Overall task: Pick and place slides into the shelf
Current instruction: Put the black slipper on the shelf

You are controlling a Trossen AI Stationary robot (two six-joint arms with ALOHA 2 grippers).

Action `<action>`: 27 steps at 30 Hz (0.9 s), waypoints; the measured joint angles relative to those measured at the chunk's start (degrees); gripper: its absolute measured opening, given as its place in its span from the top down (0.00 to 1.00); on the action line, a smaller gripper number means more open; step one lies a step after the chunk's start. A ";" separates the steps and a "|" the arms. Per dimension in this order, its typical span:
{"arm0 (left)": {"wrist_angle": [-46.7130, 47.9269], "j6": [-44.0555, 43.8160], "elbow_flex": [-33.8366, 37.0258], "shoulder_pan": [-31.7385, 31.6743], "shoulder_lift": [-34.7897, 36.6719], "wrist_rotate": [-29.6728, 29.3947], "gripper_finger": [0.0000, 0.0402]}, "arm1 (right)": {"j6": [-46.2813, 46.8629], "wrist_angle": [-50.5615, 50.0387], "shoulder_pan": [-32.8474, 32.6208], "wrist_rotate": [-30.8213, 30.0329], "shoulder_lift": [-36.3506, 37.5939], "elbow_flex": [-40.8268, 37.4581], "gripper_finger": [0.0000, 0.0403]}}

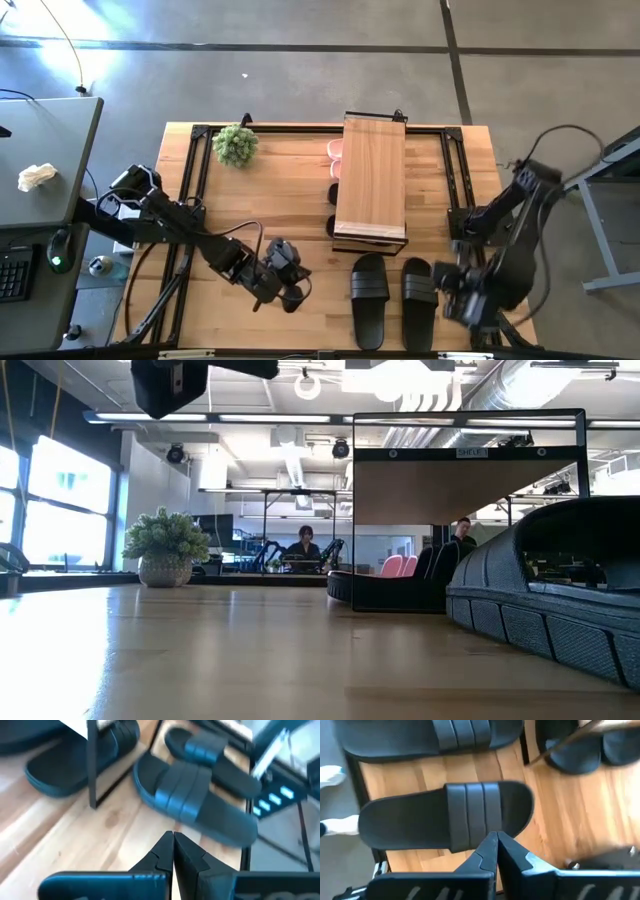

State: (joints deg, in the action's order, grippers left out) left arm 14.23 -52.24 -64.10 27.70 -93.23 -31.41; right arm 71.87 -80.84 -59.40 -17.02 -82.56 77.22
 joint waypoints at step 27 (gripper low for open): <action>5.98 9.07 -0.02 0.81 -1.95 12.38 1.00 | 15.43 -8.39 -4.21 1.60 -22.74 15.68 0.68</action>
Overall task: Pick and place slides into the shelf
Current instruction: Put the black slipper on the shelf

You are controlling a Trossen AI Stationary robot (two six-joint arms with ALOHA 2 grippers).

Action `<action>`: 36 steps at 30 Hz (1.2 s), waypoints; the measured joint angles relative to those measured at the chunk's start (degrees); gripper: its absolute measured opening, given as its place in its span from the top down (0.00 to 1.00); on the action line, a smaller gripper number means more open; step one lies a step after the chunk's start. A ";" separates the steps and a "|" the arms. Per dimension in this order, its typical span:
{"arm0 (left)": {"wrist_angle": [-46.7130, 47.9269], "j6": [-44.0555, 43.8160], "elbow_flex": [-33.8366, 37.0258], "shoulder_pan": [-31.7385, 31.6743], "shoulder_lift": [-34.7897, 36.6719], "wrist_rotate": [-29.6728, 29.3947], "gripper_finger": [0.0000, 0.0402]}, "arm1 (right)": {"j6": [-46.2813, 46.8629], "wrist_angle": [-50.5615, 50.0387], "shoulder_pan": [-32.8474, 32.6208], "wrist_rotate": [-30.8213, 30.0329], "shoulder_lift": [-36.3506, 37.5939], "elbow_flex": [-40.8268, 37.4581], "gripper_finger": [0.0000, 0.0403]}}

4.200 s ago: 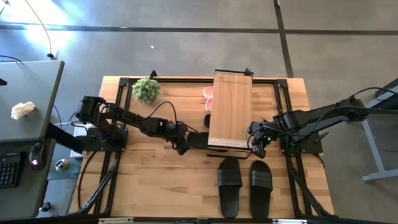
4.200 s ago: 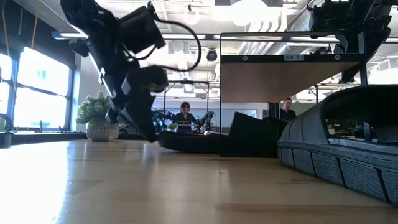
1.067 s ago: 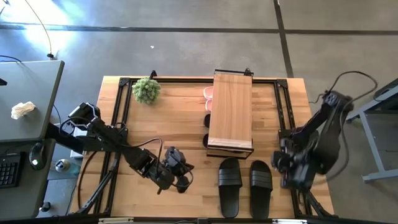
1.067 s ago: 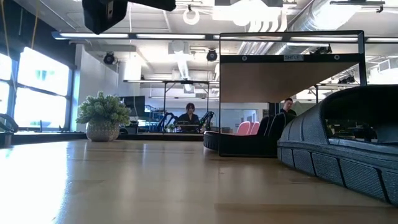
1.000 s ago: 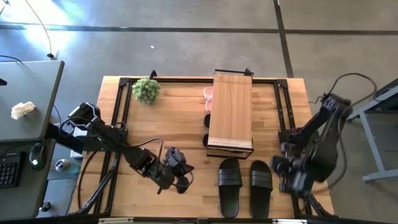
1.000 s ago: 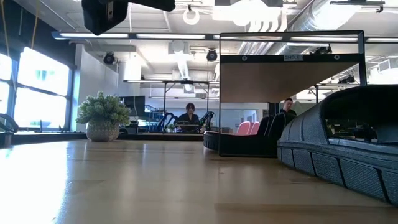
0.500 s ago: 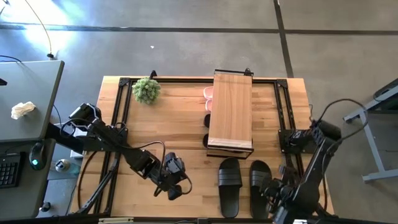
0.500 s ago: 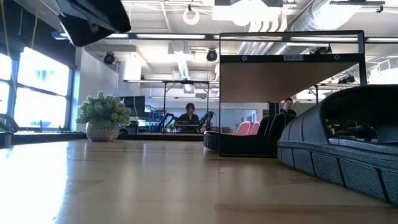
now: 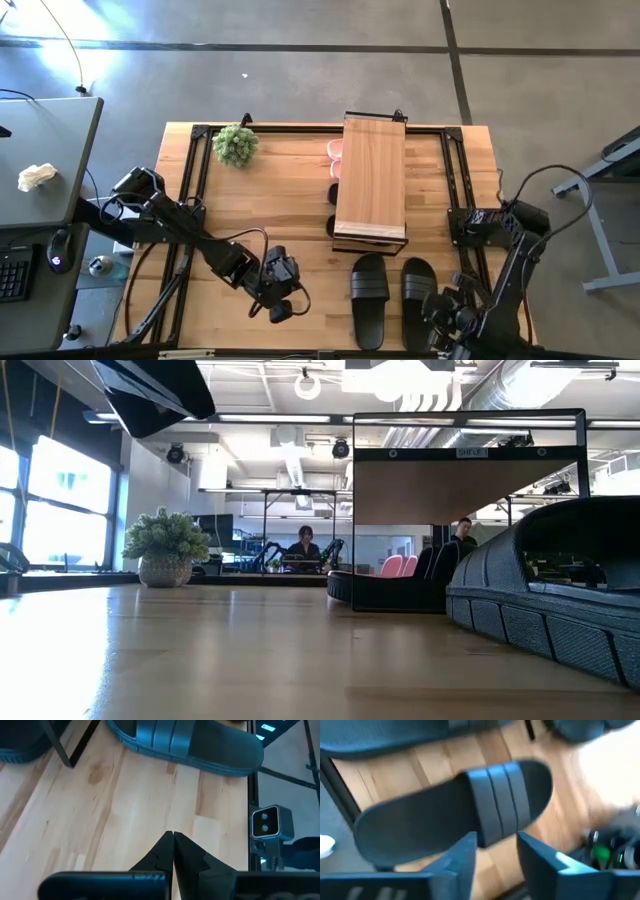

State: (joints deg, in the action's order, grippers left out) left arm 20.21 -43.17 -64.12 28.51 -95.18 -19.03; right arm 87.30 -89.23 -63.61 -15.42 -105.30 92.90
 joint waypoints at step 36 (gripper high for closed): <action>-0.22 0.93 0.00 0.00 0.00 -3.44 1.00 | -4.12 -1.39 4.00 -0.66 -21.10 0.00 0.87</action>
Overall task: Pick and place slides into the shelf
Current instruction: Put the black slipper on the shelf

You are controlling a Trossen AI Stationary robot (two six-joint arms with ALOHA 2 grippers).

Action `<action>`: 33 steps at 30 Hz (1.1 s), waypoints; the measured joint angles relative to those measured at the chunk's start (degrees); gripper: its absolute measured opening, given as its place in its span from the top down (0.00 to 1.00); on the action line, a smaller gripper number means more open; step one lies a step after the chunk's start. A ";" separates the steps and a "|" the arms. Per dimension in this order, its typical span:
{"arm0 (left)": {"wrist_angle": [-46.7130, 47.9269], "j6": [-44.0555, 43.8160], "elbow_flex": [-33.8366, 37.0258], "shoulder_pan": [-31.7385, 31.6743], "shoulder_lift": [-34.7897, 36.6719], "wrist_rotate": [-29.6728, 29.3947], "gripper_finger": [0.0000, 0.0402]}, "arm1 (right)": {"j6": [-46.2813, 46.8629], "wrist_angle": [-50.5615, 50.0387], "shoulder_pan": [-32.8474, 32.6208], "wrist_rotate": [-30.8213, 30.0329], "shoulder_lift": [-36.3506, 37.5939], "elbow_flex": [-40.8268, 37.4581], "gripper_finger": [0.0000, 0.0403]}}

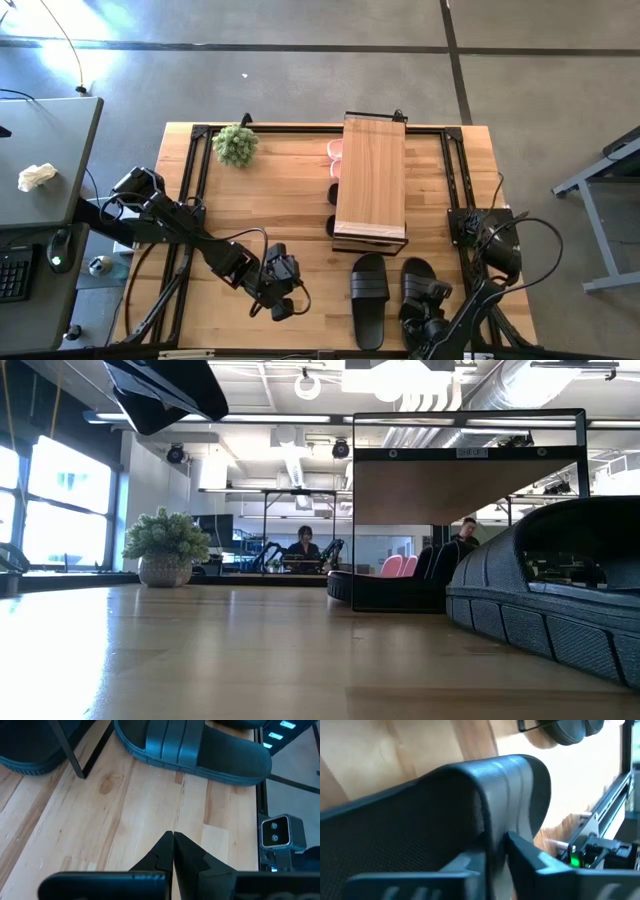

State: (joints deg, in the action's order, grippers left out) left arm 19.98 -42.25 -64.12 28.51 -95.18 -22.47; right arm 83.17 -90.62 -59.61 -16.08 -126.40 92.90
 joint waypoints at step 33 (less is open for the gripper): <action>-40.07 14.41 0.02 0.02 0.53 2.13 1.00 | -9.47 0.03 2.33 -25.65 12.12 36.72 1.00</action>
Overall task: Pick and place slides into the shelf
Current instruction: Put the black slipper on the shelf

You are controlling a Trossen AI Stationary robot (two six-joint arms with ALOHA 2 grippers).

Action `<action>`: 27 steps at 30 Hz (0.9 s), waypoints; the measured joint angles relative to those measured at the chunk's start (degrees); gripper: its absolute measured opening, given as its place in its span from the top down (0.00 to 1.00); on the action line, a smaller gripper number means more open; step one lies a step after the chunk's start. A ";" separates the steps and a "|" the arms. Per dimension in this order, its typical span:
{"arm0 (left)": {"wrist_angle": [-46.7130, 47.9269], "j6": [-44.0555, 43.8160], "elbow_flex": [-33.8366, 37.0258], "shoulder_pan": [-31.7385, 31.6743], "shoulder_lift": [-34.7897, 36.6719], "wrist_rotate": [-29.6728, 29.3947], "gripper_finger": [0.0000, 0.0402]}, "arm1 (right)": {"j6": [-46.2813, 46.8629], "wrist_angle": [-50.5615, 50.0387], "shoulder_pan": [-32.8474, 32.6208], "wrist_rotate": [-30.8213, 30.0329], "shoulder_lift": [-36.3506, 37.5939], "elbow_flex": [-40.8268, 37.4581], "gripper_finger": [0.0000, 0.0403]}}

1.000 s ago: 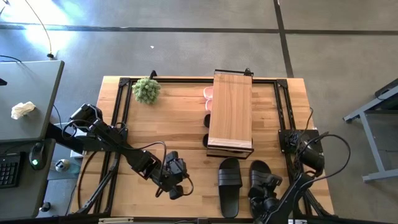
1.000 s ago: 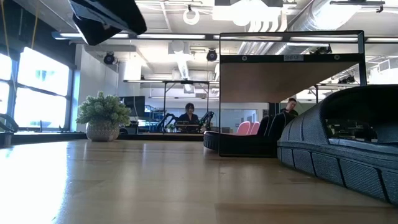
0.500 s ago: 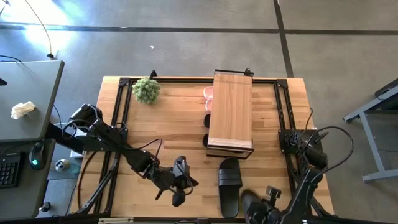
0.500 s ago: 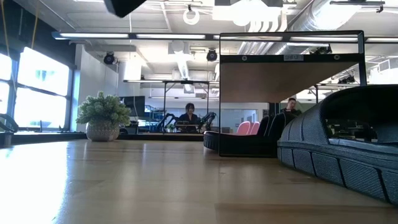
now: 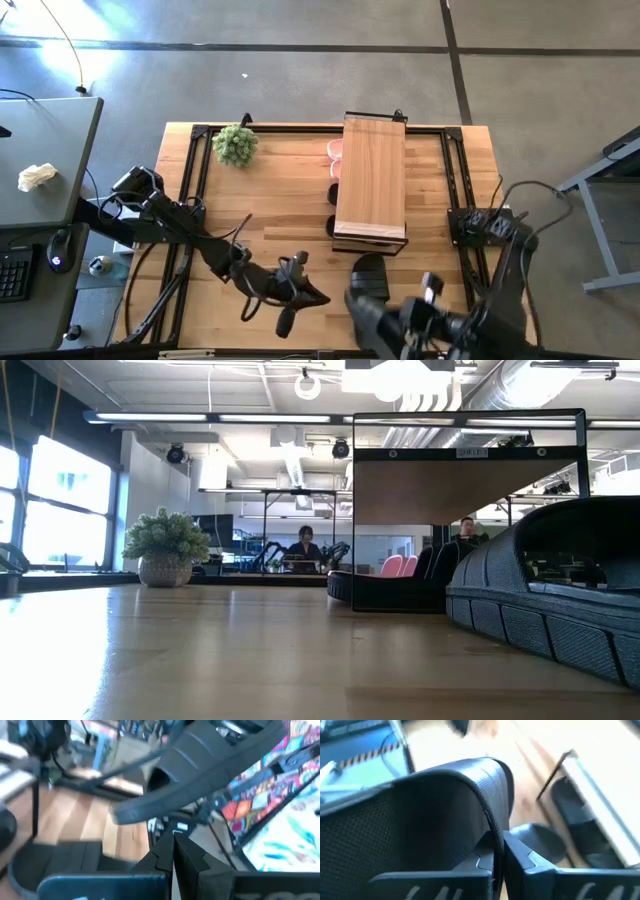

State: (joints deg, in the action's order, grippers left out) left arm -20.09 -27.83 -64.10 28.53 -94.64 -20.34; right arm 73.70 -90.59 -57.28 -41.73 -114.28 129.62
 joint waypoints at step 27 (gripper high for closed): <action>1.28 15.79 0.00 3.15 11.87 -38.84 1.00 | -23.33 0.55 40.12 -32.81 9.81 -2.29 1.00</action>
State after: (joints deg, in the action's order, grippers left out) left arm -18.81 -12.05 -64.10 31.69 -82.77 -59.18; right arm 50.37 -90.04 -17.16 -74.54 -104.47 127.33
